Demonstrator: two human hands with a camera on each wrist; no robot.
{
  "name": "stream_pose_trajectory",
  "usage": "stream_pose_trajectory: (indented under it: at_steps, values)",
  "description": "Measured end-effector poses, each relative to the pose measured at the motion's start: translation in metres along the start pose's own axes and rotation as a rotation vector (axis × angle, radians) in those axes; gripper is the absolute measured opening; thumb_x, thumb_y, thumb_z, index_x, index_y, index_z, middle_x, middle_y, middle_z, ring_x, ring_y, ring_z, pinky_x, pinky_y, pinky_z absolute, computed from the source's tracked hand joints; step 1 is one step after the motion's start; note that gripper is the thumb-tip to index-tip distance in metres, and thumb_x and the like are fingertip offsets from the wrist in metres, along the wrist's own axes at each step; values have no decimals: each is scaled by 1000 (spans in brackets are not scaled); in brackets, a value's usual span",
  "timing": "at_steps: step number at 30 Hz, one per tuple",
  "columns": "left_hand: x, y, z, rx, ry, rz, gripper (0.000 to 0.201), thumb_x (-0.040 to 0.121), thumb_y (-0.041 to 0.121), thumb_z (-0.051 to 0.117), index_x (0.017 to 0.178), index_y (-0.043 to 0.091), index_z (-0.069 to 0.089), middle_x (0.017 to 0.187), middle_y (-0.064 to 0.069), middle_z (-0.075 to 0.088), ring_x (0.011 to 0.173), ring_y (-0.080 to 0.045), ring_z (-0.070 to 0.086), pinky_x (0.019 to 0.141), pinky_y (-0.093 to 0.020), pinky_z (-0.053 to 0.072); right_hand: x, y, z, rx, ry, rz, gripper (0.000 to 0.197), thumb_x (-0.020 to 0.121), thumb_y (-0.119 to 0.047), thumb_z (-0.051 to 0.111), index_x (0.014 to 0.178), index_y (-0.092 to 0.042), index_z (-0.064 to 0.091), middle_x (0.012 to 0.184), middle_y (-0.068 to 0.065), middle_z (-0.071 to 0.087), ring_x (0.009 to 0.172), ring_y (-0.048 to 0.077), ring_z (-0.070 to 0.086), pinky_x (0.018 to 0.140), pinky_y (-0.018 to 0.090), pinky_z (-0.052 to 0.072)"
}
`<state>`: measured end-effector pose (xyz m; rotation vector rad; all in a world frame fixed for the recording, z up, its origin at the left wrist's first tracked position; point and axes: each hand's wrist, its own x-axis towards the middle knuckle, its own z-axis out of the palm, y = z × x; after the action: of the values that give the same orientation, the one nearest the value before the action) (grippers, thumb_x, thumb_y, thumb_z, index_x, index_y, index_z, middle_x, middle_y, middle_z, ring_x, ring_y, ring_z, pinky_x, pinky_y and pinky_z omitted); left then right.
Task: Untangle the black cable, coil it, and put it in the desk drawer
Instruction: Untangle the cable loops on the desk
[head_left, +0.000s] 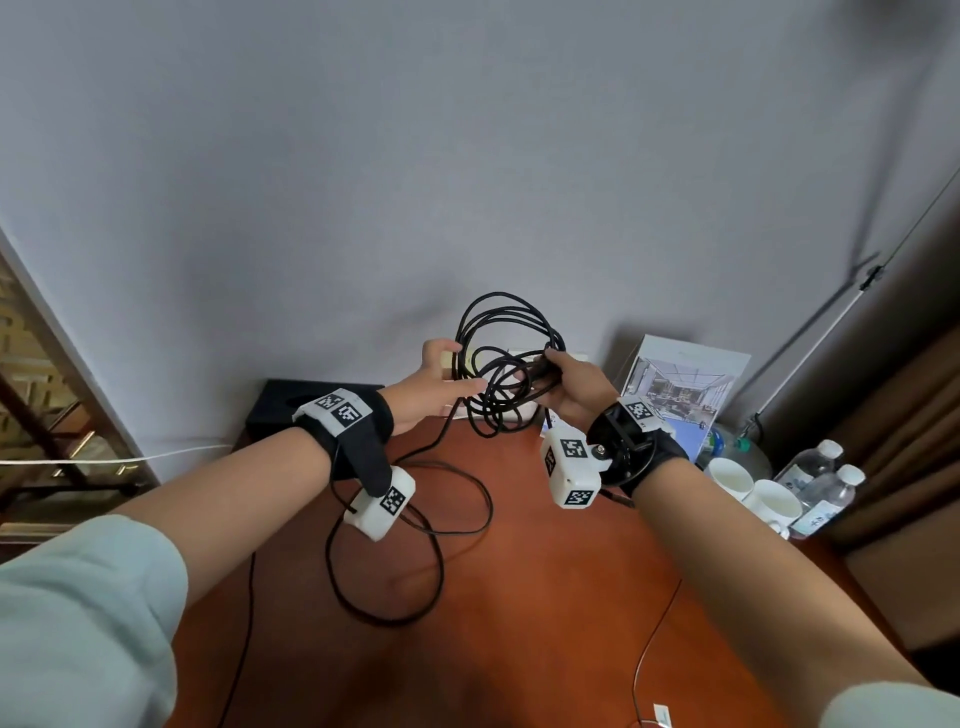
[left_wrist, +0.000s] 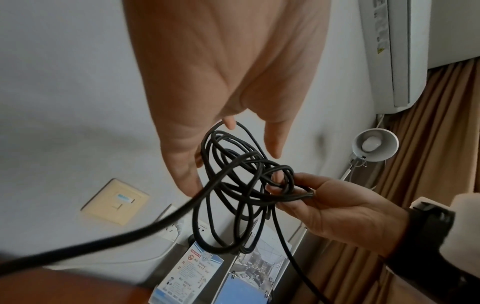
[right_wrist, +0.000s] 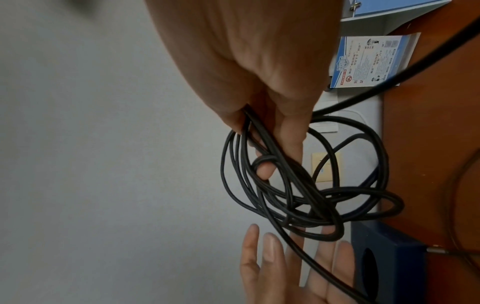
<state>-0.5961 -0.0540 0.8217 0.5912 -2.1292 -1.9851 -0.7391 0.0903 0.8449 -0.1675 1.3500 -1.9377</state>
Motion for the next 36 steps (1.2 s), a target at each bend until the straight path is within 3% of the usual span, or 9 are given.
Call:
stream_pose_trajectory:
  at_steps: [6, 9, 12, 15, 20, 24, 30, 34, 36]
  values:
    - [1, 1, -2, 61, 62, 110, 10, 97, 19, 52, 101, 27, 58, 127, -1, 51, 105, -21, 52, 91, -33, 44, -3, 6, 0, 11, -72, 21, 30, 100, -6, 35, 80, 3, 54, 63, 13, 67, 52, 21, 66, 73, 45, 53]
    - [0, -1, -1, 210, 98, 199, 11, 95, 19, 56, 98, 26, 65, 124, -4, 58, 113, -23, 55, 101, -34, 42, -7, 9, 1, -119, -84, -6, 28, 98, -6, 35, 81, -1, 56, 79, 9, 60, 47, 14, 54, 55, 32, 53]
    - [-4, -1, 0, 294, 92, 236, 18, 92, 30, 61, 105, 19, 69, 114, -4, 62, 104, -22, 57, 86, -18, 45, -10, 10, 1, -184, -105, -16, 27, 98, -7, 36, 84, -1, 59, 84, 9, 60, 54, 16, 59, 51, 28, 54]
    - [-7, -2, -1, 346, 122, 243, 19, 92, 27, 61, 105, 16, 68, 103, -8, 56, 90, -16, 53, 64, -8, 47, -15, 9, 0, -158, -168, -11, 29, 98, -13, 35, 86, -3, 59, 89, 11, 63, 67, 19, 64, 63, 35, 56]
    - [-7, 1, -2, 396, 148, 248, 22, 97, 22, 52, 107, 10, 67, 95, 2, 61, 84, -11, 51, 73, -19, 39, -18, 8, -5, 25, -255, 36, 39, 84, -8, 30, 107, 6, 58, 105, 18, 63, 97, 28, 60, 97, 53, 45]
    - [-5, 1, -5, 436, 133, 233, 22, 99, 23, 49, 108, 12, 66, 105, 3, 59, 91, -10, 51, 79, -19, 35, -20, 11, -1, -256, -279, -93, 50, 83, 19, 25, 117, 1, 57, 112, 10, 61, 97, 20, 63, 81, 36, 59]
    - [-12, 4, -7, 396, 73, 137, 15, 100, 24, 45, 93, 20, 59, 81, 10, 49, 80, -9, 45, 68, -15, 34, -18, 15, 0, -757, -219, -296, 20, 83, 8, 62, 98, -5, 65, 76, -2, 65, 60, 13, 61, 54, 24, 53]
    - [-14, 3, -3, 416, 94, 98, 21, 96, 41, 50, 103, 26, 62, 109, -4, 55, 96, -22, 52, 83, -23, 40, -5, 17, 3, -1224, -73, -429, 23, 79, -32, 75, 88, -12, 68, 79, -2, 69, 74, 19, 59, 72, 33, 48]
    - [-20, 8, 4, 438, 140, 34, 36, 92, 54, 49, 118, 31, 55, 130, -6, 32, 105, -20, 45, 91, -24, 35, -5, 17, 7, -1268, -39, -459, 25, 83, -39, 70, 86, -14, 64, 84, 4, 67, 78, 20, 58, 77, 35, 47]
